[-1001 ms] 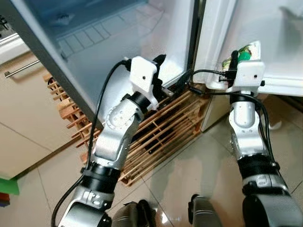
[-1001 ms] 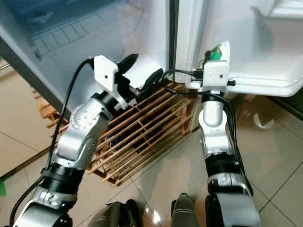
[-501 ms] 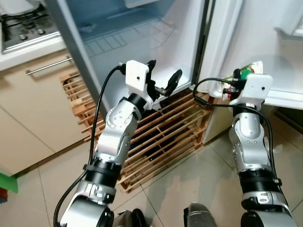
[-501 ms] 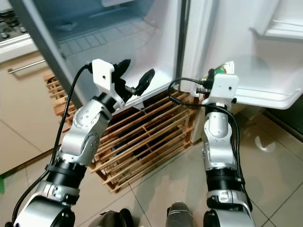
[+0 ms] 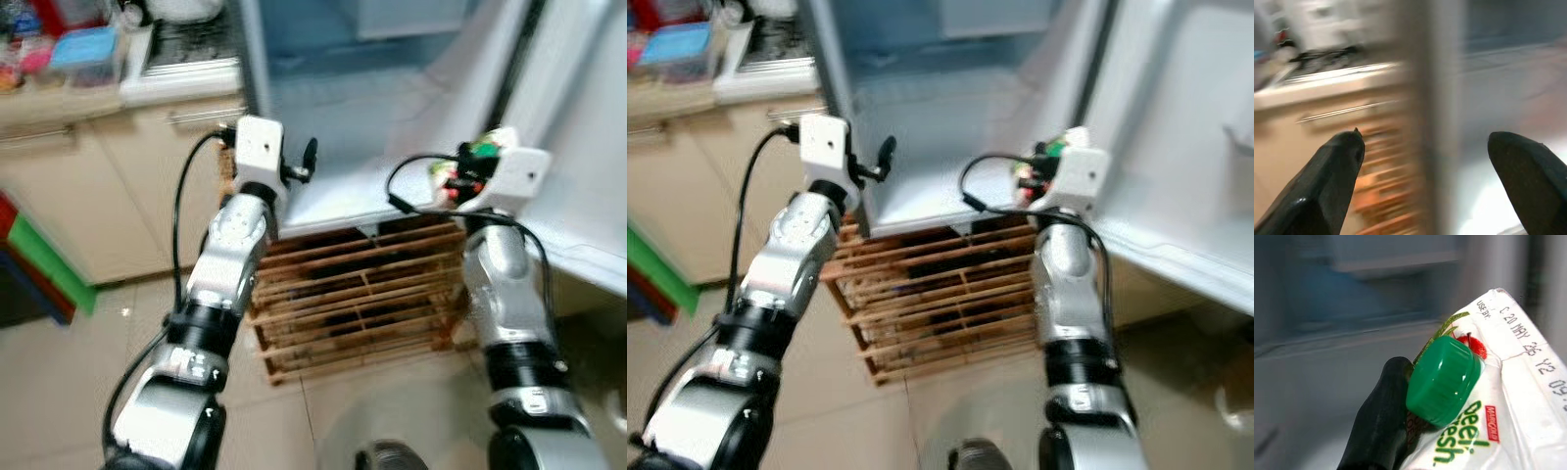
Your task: Restocking fridge
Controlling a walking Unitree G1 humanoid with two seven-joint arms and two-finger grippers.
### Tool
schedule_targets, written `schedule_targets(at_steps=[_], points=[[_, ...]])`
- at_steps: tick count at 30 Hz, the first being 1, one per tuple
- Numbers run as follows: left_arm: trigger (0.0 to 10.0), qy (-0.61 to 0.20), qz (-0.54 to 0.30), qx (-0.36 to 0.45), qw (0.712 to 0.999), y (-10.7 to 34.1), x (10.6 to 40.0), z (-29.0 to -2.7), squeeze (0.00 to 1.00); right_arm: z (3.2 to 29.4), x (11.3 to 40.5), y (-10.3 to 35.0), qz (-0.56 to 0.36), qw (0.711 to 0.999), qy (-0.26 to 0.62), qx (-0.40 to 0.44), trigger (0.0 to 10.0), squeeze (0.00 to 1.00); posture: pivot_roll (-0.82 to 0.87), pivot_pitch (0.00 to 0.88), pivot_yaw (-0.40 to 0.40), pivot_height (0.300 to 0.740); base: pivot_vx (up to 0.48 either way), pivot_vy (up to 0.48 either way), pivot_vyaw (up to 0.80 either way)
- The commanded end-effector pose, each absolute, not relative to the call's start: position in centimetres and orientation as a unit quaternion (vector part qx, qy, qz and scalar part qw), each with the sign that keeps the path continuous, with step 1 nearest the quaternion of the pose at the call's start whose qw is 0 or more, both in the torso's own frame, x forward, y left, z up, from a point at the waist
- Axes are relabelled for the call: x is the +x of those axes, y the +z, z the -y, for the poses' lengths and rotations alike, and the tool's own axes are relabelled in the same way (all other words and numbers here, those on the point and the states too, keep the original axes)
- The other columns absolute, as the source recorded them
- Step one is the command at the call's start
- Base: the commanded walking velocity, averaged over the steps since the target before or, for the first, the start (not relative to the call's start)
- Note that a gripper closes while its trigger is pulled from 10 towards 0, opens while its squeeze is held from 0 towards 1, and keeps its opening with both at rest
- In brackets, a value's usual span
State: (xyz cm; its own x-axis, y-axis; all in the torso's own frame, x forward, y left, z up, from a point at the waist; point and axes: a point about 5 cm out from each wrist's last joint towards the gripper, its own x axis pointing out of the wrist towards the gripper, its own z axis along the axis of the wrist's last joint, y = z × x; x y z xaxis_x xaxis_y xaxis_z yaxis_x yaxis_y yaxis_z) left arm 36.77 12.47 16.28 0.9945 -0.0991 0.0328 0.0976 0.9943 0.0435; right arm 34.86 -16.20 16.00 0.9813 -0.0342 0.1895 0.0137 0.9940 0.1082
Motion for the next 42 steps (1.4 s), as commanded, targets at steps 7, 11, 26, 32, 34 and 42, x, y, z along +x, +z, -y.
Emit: schedule_targets(at_steps=[7, 11, 26, 32, 34, 42], points=[[10.0, -0.073, 0.046, 0.029, 0.996, 17.5, 36.8, -10.9, 0.0, 15.2, 35.2, 16.4, 0.097, 0.994, 0.025, 0.035, 10.0, 0.0, -0.26, 0.0, 0.047, 0.74, 0.0, 0.0, 0.59], [10.0, -0.086, 0.059, 0.032, 0.994, 17.8, 36.6, -10.6, 0.0, 15.2, 35.3, 16.2, 0.09, 0.995, 0.02, 0.043, 10.0, 0.0, -0.26, 0.0, 0.047, 0.74, 0.0, 0.0, 0.0], [10.0, -0.159, 0.111, 0.045, 0.98, 18.8, 35.4, -9.1, 0.0, 15.2, 35.8, 16.0, 0.088, 0.996, 0.01, 0.02, 10.0, 0.0, -0.24, 0.0, 0.044, 0.74, 0.047, 0.0, 0.39], [10.0, -0.167, 0.117, 0.043, 0.978, 18.9, 35.2, -9.0, 0.0, 14.8, 35.6, 15.9, 0.089, 0.996, 0.016, 0.012, 10.0, 0.0, -0.24, 0.0, 0.047, 0.74, 0.458, 0.0, 0.0], [10.0, -0.163, 0.123, 0.04, 0.978, 19.1, 35.2, -9.1, 0.0, 14.8, 35.6, 15.8, 0.087, 0.996, 0.016, 0.014, 10.0, 0.0, -0.24, 0.0, 0.048, 0.74, 0.227, 0.0, -0.8], [10.0, -0.157, 0.123, 0.041, 0.979, 19.2, 35.3, -9.2, 0.0, 14.7, 35.6, 15.8, 0.092, 0.996, 0.015, 0.011, 10.0, 0.0, -0.25, 0.0, 0.052, 0.74, 0.0, 0.0, -0.2]])
